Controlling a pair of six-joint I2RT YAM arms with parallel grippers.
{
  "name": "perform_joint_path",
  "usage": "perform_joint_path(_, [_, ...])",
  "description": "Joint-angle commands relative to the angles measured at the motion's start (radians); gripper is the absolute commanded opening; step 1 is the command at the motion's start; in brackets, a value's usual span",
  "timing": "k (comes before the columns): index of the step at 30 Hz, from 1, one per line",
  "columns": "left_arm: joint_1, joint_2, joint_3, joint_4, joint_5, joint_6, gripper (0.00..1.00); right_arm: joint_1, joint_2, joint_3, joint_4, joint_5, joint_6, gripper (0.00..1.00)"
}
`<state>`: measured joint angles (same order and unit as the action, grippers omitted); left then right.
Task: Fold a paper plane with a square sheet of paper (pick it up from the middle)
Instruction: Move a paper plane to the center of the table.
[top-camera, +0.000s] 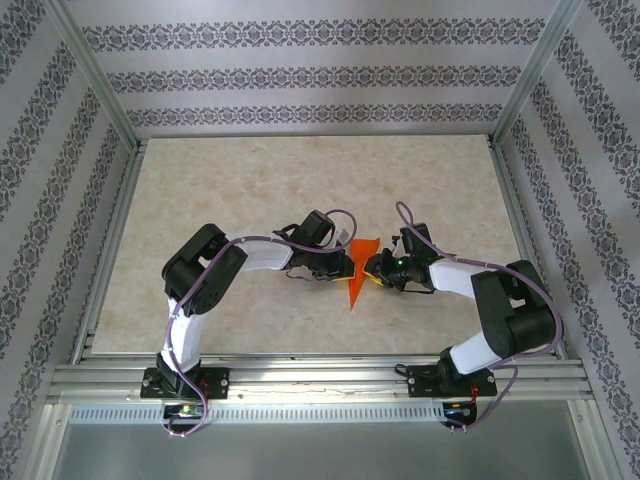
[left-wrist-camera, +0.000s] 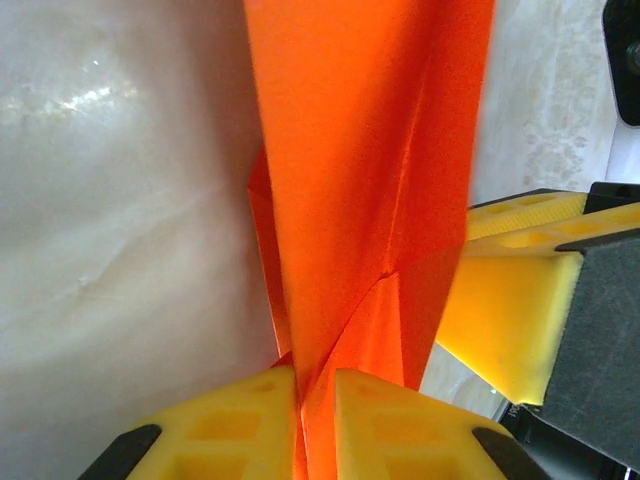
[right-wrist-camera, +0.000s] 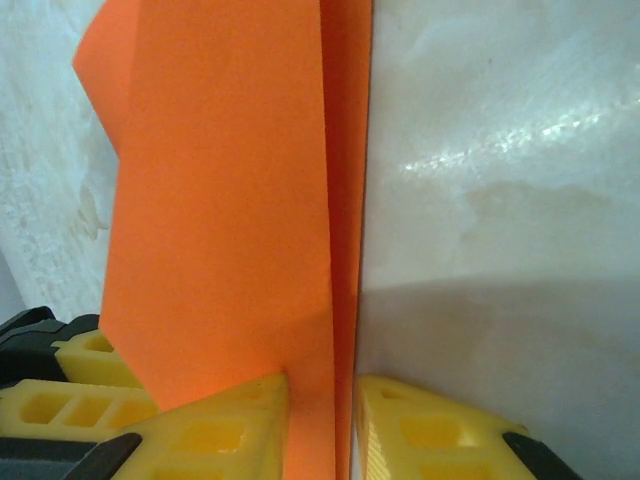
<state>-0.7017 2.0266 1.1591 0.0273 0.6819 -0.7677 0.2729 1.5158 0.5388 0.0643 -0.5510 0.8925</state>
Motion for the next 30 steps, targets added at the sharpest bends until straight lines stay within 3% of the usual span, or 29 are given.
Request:
perform_joint_path(1, [-0.01,-0.014,0.001,0.018,0.001,-0.006,0.13,0.011,-0.005,-0.017,0.015,-0.015,0.013,0.26])
perform_joint_path(9, [-0.011,-0.117,-0.03,-0.036,-0.089,0.038,0.03,0.009,-0.136,-0.023,-0.032,0.006,0.021,0.36])
perform_joint_path(17, [-0.016,-0.179,-0.028,-0.145,-0.159,0.103,0.03,0.032,-0.196,0.029,-0.074,0.009,0.036,0.48])
perform_joint_path(26, [-0.024,-0.178,-0.018,-0.179,-0.184,0.114,0.03,0.087,-0.078,0.078,-0.075,0.017,0.035,0.36])
perform_joint_path(30, [-0.026,-0.179,-0.024,-0.185,-0.191,0.116,0.03,0.088,-0.043,0.077,-0.074,0.032,0.028,0.24])
